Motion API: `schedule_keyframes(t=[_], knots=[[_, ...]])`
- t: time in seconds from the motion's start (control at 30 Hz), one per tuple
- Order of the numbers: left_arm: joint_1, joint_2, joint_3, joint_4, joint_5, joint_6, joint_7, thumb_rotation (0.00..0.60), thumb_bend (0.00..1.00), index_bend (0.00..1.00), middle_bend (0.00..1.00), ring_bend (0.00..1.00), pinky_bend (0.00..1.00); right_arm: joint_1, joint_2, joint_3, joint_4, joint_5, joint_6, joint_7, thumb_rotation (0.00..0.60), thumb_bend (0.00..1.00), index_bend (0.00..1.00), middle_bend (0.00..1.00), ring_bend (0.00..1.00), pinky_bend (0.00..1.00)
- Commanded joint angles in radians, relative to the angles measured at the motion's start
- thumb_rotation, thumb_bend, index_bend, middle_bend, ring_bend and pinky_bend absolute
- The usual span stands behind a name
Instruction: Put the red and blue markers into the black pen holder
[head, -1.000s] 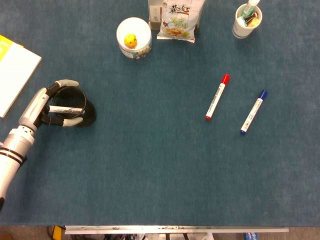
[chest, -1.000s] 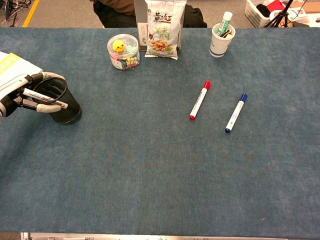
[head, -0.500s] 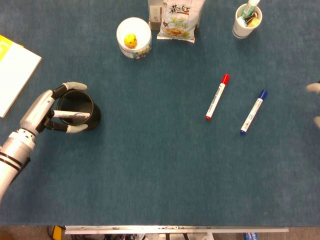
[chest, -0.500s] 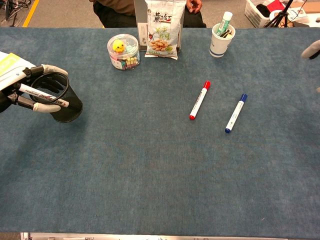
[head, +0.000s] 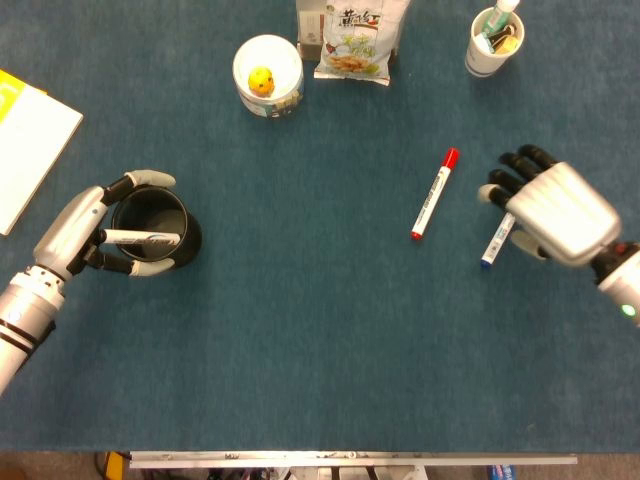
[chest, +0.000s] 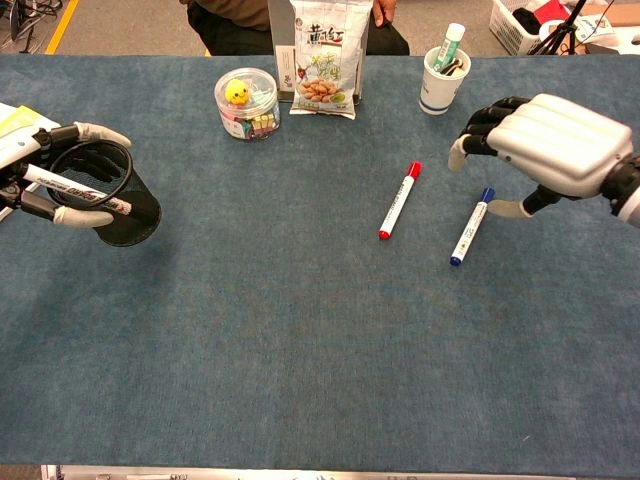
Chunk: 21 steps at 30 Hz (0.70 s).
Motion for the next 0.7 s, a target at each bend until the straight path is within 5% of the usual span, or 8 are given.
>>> schedule_keyframes(t=[0.03,0.7], knots=[[0.001,0.003,0.002,-0.004,0.0,0.002,0.0,0.6,0.12,0.24,0.34,0.31,0.28,0.034,-0.053,0.001,0.045,0.004,-0.03,-0.041,0.6,0.2,0.39,0.35,0.2,0.21],[0.022,0.039,0.017,-0.011,0.001,0.028,-0.025,0.6,0.12,0.24,0.33,0.31,0.28,0.127,-0.366,-0.011,0.325,0.044,-0.046,-0.125,0.6,0.2,0.46,0.35,0.18,0.13]])
